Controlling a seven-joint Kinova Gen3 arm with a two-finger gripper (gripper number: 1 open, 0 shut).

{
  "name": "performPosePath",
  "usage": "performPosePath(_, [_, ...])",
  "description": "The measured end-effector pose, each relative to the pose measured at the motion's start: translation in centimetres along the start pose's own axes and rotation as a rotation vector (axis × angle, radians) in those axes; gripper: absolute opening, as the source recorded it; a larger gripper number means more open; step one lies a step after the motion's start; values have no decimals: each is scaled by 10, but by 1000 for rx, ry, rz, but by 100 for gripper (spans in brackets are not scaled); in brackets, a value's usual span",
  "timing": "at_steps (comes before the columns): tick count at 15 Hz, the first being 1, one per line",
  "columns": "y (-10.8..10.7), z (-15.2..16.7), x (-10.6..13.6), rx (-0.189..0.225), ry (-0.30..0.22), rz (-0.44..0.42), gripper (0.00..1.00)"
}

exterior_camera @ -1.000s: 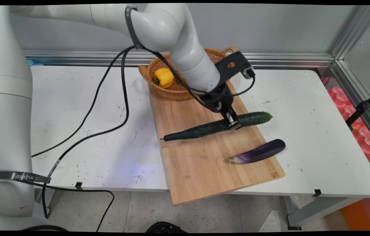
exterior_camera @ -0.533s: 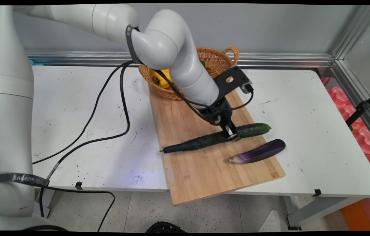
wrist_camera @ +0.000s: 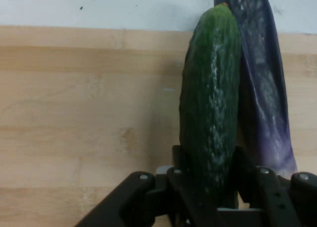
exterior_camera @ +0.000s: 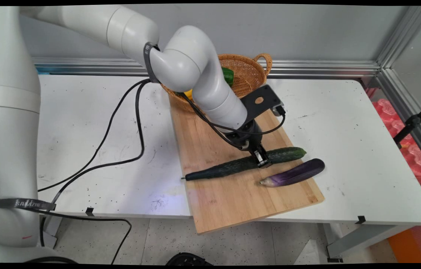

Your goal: Place the picked object on the cutting board

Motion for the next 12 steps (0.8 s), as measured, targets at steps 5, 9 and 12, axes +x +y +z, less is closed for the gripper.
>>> performPosePath(5, [0, 6, -4, 0, 9, -1, 0])
performPosePath(9, [0, 9, -4, -2, 20, 1, 100])
performPosePath(12, [0, 6, 0, -11, 36, 5, 100])
